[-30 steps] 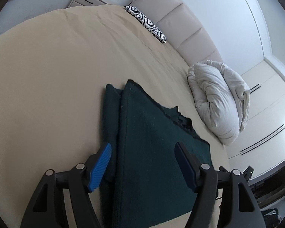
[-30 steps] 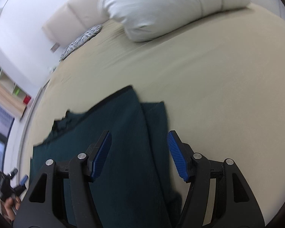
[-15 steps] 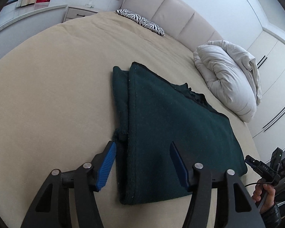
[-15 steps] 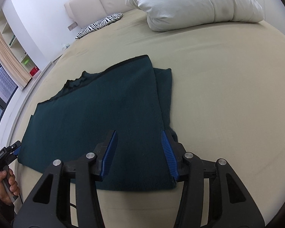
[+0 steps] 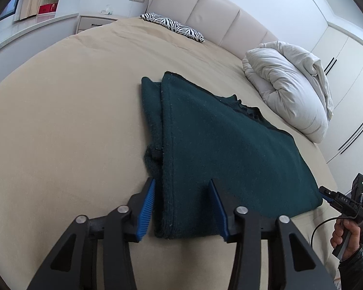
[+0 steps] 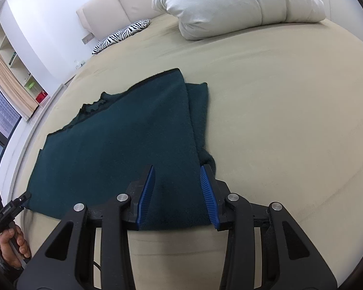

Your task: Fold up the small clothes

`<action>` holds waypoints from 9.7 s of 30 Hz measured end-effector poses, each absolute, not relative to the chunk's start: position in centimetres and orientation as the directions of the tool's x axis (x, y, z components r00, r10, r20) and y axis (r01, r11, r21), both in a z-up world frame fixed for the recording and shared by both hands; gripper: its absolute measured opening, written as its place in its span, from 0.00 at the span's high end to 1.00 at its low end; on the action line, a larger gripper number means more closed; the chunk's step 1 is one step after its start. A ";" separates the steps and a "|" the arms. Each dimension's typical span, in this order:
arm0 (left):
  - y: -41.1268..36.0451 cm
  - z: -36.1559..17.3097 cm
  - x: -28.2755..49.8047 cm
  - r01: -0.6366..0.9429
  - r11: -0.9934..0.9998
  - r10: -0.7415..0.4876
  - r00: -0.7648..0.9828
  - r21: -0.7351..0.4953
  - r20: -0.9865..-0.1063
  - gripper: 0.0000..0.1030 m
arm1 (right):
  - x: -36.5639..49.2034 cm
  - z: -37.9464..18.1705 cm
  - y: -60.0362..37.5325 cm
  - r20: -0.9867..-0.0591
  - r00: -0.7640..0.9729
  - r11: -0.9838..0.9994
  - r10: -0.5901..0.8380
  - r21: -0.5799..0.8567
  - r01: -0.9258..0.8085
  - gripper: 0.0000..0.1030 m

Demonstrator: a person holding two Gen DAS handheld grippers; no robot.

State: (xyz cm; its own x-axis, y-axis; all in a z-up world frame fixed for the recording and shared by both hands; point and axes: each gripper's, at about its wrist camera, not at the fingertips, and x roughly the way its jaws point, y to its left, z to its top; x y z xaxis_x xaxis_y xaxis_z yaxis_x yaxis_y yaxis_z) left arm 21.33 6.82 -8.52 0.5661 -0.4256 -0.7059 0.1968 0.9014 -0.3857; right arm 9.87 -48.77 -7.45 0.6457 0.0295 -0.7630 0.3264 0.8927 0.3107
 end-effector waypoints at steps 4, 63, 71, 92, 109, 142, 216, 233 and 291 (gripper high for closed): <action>6.8 -8.5 21.1 0.203 0.906 -0.418 0.567 -0.371 -0.710 0.72 | 9.5 -7.8 -48.7 -0.774 0.634 0.899 0.011 0.285 0.332 0.75; 8.2 -9.4 18.6 0.179 0.911 -0.404 0.574 -0.372 -0.712 0.93 | 9.1 -9.8 -49.0 -0.823 0.567 0.884 0.034 0.290 0.367 0.96; 8.2 -9.4 18.6 0.179 0.911 -0.404 0.572 -0.372 -0.714 0.93 | 8.6 -9.5 -48.6 -0.830 0.557 0.878 0.034 0.291 0.380 0.96; 9.2 -8.9 17.8 0.153 0.911 -0.396 0.582 -0.383 -0.710 0.77 | 8.6 -9.6 -49.2 -0.822 0.567 0.862 0.057 0.327 0.388 0.90; -6.3 -2.1 29.8 0.378 0.926 -0.282 0.711 0.012 -0.644 0.60 | 22.0 -5.5 -41.8 -0.656 0.655 0.790 0.376 0.596 0.143 0.64; -2.7 -6.5 26.2 0.346 0.880 -0.471 0.555 -0.324 -0.686 0.47 | 21.6 -10.2 -47.5 -0.440 0.817 0.524 0.373 0.827 0.206 0.55; -0.5 -9.6 32.5 0.307 0.927 -0.362 0.584 -0.215 -0.727 0.45 | 43.9 -21.0 -37.1 -0.508 0.752 0.474 0.420 0.829 0.296 0.59; -3.7 -7.0 28.4 0.356 0.891 -0.446 0.572 -0.281 -0.688 0.43 | 33.2 -20.3 -47.4 -0.653 0.720 0.583 0.236 0.688 0.433 0.52; 0.9 -8.5 29.8 0.199 0.548 -0.806 0.384 -0.812 -0.450 0.34 | 43.3 -9.3 -11.1 -0.850 0.526 0.988 0.032 -0.052 -0.143 0.88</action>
